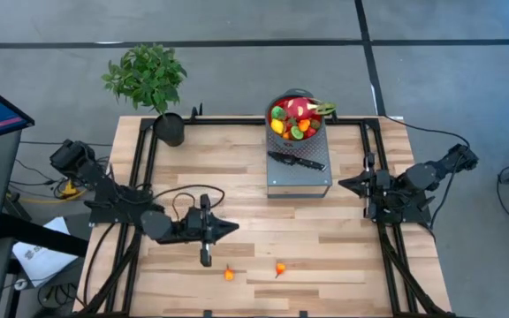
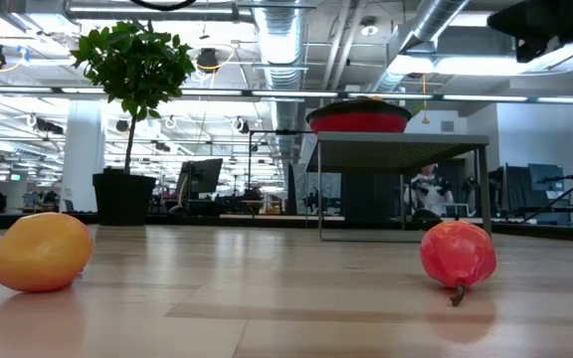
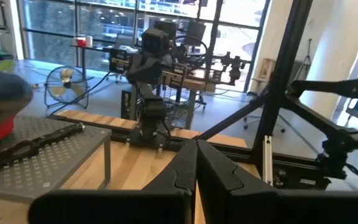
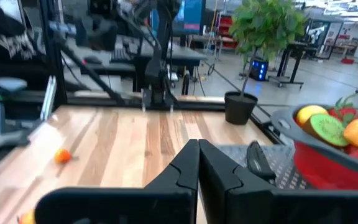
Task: Pick & Place Fruit
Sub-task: Put the yellow pear into the red colander on the shelf
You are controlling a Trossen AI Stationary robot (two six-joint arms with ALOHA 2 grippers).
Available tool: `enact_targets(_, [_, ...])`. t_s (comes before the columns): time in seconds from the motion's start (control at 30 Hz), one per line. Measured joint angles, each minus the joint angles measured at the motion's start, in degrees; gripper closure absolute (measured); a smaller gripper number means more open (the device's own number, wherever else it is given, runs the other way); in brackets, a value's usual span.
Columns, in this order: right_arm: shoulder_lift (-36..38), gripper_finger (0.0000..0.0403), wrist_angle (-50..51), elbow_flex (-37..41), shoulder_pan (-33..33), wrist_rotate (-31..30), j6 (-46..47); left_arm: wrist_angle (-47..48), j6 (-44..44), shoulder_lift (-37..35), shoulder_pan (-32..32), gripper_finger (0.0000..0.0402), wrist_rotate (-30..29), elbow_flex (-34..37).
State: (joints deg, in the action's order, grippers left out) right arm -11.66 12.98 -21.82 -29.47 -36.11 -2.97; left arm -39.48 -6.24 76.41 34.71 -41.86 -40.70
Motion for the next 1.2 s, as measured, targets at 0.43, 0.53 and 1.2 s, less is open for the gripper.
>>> enact_targets(0.43, [0.0, 0.0403, 4.8, 0.0, 0.0, -0.2, 0.0, 1.1, 0.0, 11.3, 4.8, 0.04, -10.5, -9.5])
enact_targets(0.53, [0.0, 0.0403, 4.8, 0.0, 0.0, -0.2, 0.0, 1.3, 0.0, 12.9, 6.2, 0.04, -13.0, -11.8])
enact_targets(1.2, [0.0, 0.0403, 4.8, 0.0, 0.0, -0.2, 2.5, 18.6, -12.6, 25.8, 11.1, 0.04, -13.3, -28.6])
